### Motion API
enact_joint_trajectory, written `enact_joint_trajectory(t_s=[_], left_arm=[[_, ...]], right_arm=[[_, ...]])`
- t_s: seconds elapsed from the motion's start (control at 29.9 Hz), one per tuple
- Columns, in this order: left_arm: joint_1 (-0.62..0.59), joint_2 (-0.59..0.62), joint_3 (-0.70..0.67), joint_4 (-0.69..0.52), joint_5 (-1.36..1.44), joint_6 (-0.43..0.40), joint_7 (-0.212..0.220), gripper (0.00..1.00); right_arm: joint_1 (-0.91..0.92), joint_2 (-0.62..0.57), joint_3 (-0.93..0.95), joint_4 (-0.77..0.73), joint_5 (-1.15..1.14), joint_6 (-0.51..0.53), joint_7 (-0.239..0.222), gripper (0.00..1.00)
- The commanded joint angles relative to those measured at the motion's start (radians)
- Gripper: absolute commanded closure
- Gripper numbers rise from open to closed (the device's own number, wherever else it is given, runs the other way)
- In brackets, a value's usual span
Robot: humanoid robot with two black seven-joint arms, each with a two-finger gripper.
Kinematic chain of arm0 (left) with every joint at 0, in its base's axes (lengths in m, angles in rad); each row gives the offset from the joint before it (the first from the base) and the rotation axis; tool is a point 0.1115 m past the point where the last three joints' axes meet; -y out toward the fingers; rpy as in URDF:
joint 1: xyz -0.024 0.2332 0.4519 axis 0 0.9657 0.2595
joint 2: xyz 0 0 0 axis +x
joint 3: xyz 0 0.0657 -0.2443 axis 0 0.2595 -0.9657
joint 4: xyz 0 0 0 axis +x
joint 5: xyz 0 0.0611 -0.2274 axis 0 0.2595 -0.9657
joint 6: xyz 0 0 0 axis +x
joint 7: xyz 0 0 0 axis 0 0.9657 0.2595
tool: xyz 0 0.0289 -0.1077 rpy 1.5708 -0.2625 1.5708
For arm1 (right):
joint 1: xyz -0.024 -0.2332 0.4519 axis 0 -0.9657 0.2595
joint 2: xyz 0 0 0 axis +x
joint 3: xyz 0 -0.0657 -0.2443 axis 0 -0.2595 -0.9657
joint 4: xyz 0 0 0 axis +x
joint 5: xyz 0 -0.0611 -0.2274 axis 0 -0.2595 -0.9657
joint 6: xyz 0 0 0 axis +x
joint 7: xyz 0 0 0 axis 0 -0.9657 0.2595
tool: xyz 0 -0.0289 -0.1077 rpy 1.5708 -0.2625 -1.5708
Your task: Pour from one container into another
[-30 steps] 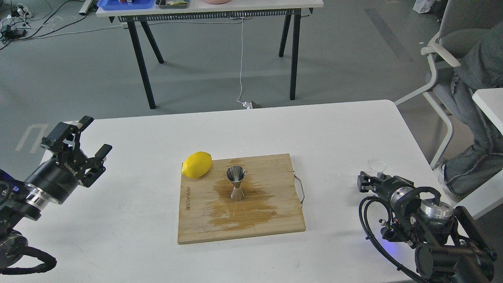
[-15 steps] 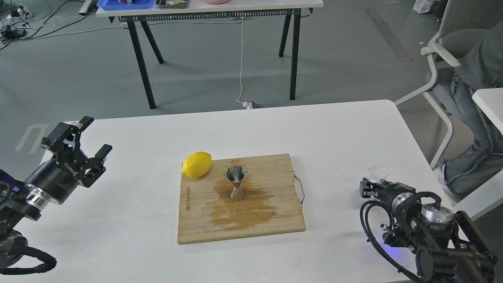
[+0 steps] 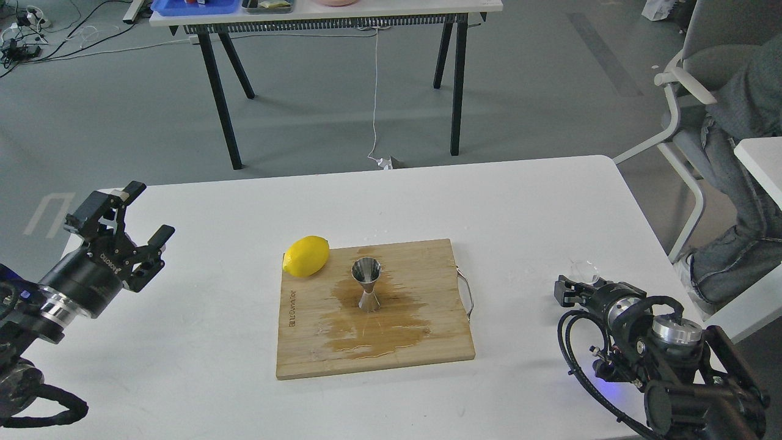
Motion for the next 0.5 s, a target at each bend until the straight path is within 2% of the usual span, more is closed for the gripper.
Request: enact_joint_trajectory(t_s=[0.0,0.47], left_arm=[[0.0,0.001,0.0,0.0,0.0,0.0,0.0,0.01],[0.0,-0.001,0.0,0.0,0.0,0.0,0.0,0.01]], right_arm=[[0.0,-0.002,0.0,0.002,0.0,0.0,0.0,0.04],[0.032,-0.021,-0.001,0.014,-0.001,-0.002,0.0,0.01]])
